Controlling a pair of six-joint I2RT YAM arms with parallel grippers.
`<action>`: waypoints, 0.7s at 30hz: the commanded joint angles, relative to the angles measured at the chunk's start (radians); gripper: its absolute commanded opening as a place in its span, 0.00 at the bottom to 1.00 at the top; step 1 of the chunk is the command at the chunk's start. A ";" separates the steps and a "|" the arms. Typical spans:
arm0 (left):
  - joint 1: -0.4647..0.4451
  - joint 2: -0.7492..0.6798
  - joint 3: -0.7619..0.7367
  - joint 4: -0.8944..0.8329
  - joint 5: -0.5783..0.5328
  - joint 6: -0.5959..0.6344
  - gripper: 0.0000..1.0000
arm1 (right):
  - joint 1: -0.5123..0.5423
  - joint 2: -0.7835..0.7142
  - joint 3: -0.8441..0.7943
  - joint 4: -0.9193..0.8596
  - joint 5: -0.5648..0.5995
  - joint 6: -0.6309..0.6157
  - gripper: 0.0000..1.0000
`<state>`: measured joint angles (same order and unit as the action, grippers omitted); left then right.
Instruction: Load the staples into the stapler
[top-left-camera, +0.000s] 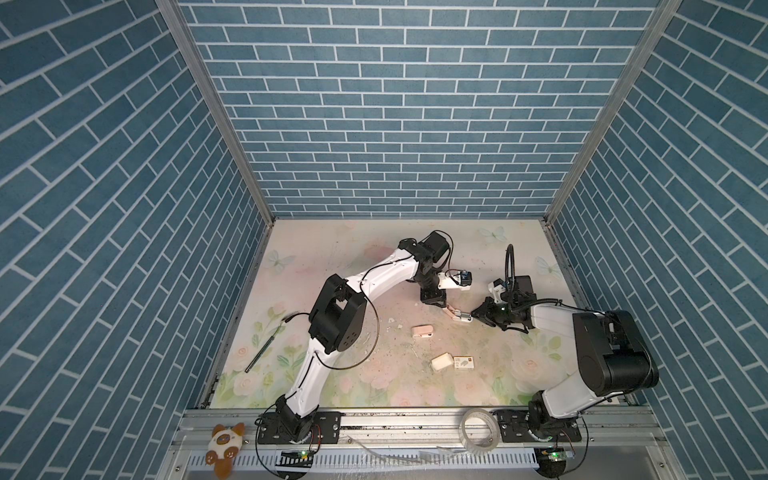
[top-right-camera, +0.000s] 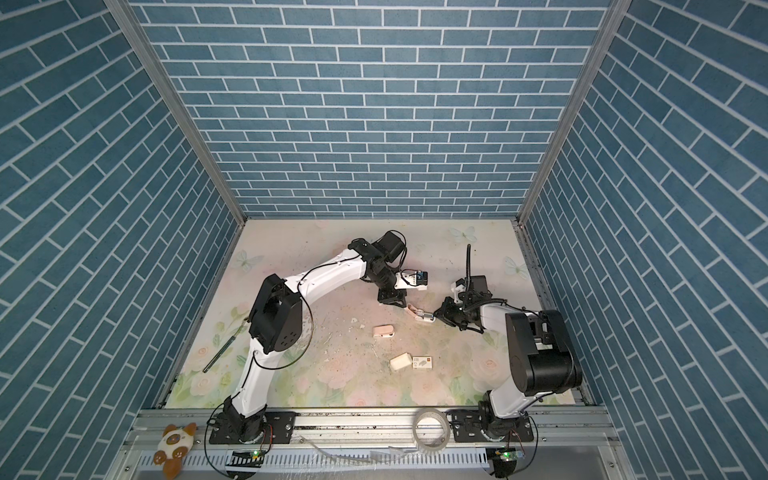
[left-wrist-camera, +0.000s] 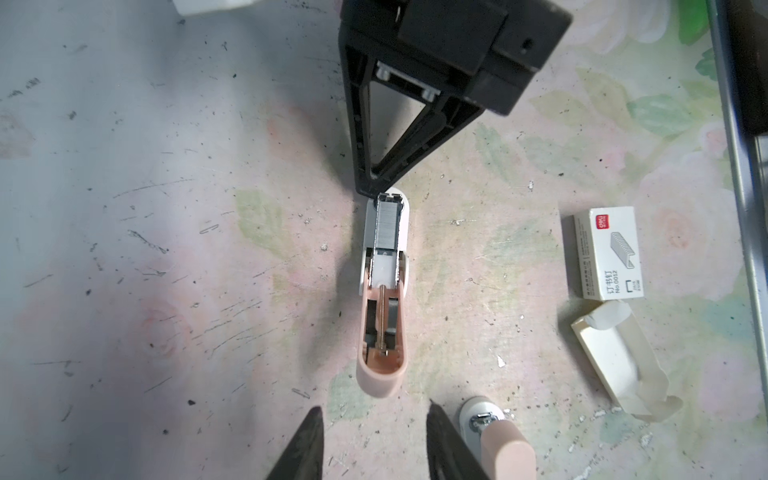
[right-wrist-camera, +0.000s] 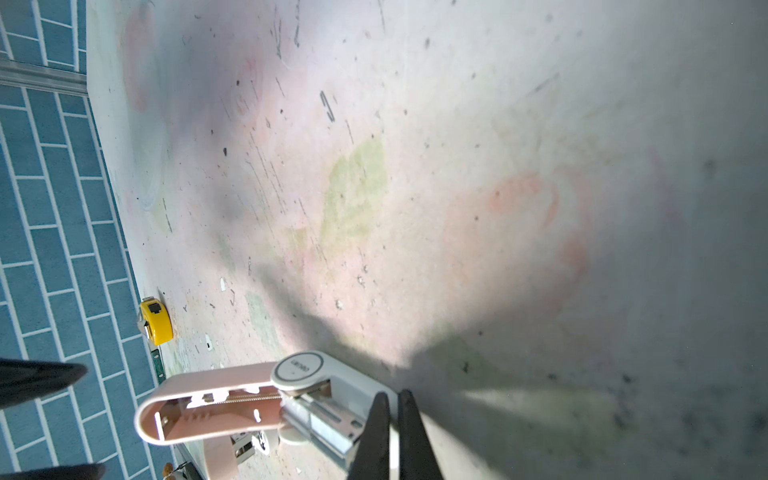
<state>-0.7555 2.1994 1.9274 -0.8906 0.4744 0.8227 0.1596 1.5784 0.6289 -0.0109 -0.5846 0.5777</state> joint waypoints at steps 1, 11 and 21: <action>0.009 -0.027 -0.035 0.011 -0.012 0.016 0.43 | 0.004 -0.002 -0.008 -0.075 0.022 -0.033 0.08; 0.019 0.013 -0.044 0.025 -0.005 0.048 0.45 | 0.003 -0.027 -0.009 -0.097 0.012 -0.032 0.09; -0.002 0.079 0.014 -0.003 0.006 0.066 0.40 | 0.002 -0.014 -0.012 -0.090 0.008 -0.025 0.09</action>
<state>-0.7475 2.2509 1.9099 -0.8661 0.4721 0.8734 0.1596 1.5620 0.6289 -0.0509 -0.5808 0.5755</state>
